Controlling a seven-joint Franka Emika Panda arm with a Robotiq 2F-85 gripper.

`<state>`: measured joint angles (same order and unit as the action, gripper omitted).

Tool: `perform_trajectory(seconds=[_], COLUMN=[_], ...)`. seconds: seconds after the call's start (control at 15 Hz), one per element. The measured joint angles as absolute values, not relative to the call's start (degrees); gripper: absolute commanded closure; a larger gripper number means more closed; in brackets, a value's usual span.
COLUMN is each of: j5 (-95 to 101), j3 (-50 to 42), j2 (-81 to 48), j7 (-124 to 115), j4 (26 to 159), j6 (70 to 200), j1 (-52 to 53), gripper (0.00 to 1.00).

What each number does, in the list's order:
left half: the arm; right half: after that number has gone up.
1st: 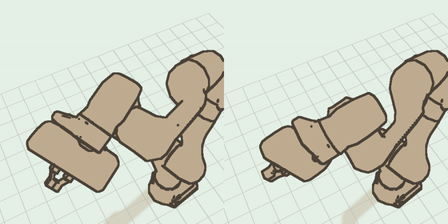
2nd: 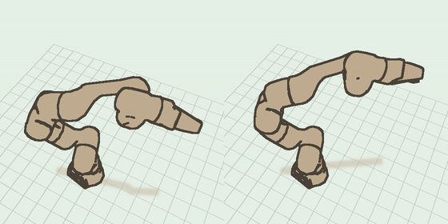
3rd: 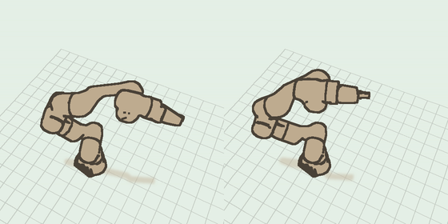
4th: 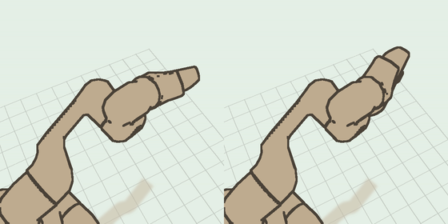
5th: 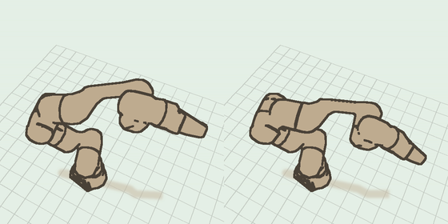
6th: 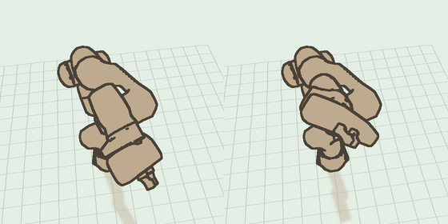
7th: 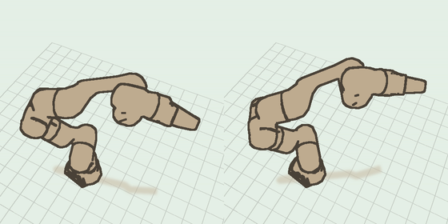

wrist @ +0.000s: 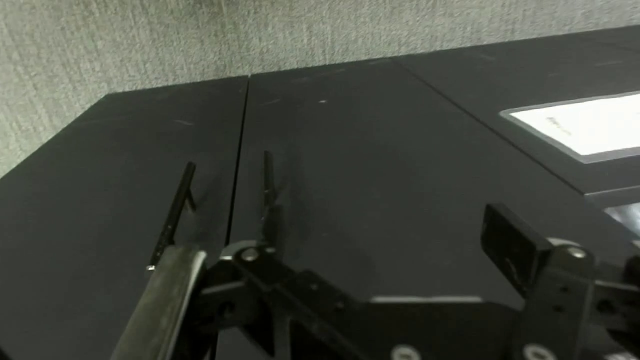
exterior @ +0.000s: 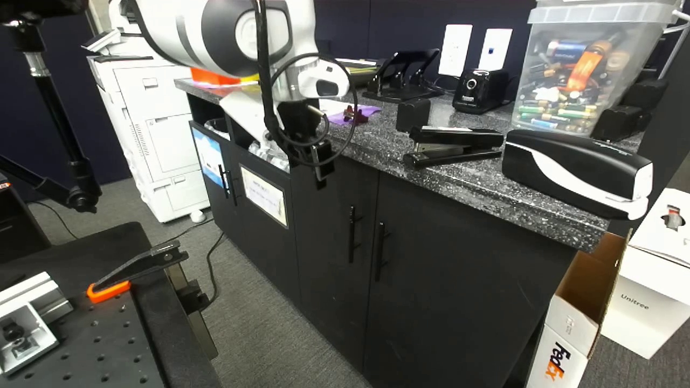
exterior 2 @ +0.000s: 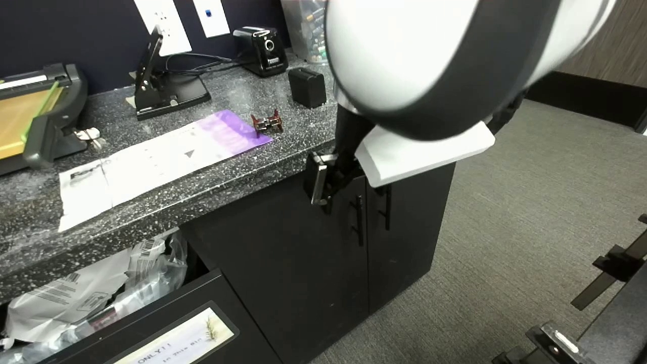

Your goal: Close the cabinet door

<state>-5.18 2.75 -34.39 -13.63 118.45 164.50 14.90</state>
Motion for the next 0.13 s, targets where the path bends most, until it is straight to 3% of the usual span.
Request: perform_trajectory(seconds=[0.13], j5=[-6.23], j3=[6.24], j2=[-31.01], j7=[-11.67], j4=[119.37], j6=[161.22], j1=[10.88], gripper=[0.0])
